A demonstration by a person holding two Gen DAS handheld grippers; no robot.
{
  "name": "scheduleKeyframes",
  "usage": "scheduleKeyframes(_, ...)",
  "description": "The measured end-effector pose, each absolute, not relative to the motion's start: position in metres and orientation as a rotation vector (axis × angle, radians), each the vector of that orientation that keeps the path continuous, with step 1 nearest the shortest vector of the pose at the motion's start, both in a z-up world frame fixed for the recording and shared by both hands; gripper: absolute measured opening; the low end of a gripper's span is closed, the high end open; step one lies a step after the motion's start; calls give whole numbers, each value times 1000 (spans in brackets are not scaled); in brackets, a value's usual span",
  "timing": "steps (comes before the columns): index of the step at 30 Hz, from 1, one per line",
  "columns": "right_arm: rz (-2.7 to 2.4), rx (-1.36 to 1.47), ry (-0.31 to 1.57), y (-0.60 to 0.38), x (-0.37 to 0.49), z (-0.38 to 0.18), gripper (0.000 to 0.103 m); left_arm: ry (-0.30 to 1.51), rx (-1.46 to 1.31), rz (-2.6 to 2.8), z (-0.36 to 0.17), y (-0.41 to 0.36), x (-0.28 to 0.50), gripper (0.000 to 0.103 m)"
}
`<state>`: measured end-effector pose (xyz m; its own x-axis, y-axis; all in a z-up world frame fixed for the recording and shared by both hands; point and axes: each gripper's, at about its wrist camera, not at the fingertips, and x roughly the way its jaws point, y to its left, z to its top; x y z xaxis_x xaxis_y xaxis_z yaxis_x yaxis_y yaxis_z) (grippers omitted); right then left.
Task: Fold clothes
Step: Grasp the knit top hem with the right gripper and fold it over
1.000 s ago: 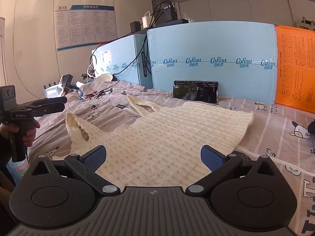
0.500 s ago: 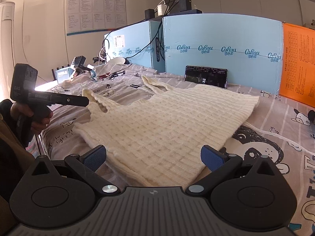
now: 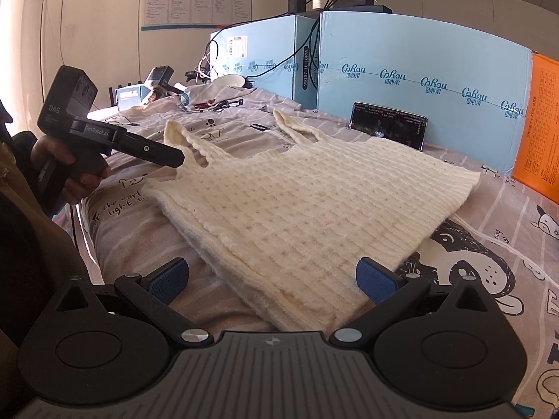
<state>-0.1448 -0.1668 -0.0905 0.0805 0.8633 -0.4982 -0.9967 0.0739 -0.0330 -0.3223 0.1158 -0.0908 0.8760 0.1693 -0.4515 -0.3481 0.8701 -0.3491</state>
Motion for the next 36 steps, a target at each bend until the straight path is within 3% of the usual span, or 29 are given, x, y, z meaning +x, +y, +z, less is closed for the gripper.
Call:
scheduleKeyframes(8,1454,-563,275,-153,-147,-88,100,407,-454,306,-91,122,-323,103)
scheduleKeyframes(9,1467,-584,261,-152,-149,-87,92,407,-458,317,-90,124,-322,103)
scheduleKeyframes(10,1486,-598,258,-151,-150,-87,76,407,-463,330,-90,125,-322,103)
scheduleKeyframes(11,1511,-601,260,-150,-151,-86,67,407,-467,342,-90,126,-321,103)
scheduleKeyframes(13,1560,-605,263,-149,-152,-85,39,402,-481,356,-90,130,-319,103)
scheduleKeyframes(16,1607,-566,257,-150,-149,-80,22,387,-493,368,-89,135,-317,103)
scheduleKeyframes(26,1541,-372,127,-127,-105,-48,17,156,-448,456,-63,150,-311,103)
scheduleKeyframes(36,1458,-358,147,-79,-52,-39,15,108,-399,455,-54,159,-299,103)
